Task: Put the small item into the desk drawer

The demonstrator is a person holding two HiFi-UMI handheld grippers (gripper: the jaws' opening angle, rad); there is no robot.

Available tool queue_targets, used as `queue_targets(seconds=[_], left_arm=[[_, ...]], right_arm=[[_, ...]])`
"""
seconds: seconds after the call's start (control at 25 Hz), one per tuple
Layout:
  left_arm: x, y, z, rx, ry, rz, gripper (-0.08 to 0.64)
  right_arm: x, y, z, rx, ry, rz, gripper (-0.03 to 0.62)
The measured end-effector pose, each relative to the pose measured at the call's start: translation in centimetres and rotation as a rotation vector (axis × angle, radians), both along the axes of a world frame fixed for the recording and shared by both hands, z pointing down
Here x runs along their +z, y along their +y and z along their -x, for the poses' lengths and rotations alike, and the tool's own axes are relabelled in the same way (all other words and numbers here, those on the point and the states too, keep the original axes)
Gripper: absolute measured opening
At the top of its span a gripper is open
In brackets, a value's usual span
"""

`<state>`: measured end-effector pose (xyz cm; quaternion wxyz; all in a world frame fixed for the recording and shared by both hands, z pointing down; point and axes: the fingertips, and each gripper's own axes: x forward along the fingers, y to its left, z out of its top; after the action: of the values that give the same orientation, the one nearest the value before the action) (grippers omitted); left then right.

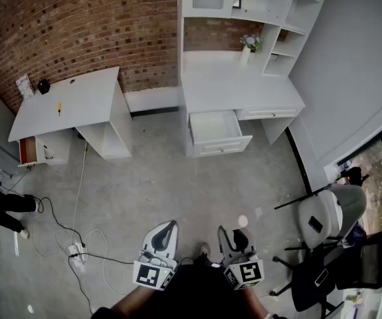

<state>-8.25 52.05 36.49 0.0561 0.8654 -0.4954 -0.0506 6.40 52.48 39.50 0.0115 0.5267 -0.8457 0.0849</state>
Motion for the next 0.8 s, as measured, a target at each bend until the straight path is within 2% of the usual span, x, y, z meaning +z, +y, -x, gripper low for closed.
queue_targets(seconds=[0.48, 0.8], left_arm=[[0.0, -0.8, -0.1, -0.003, 0.007, -0.002, 0.023], [0.3, -1.3, -1.6, 0.000, -0.006, 0.008, 0.021]], right_arm=[[-0.1, -0.7, -0.2, -0.001, -0.002, -0.014, 0.146], [0.4, -1.0, -1.3, -0.013, -0.002, 0.006, 0.146]])
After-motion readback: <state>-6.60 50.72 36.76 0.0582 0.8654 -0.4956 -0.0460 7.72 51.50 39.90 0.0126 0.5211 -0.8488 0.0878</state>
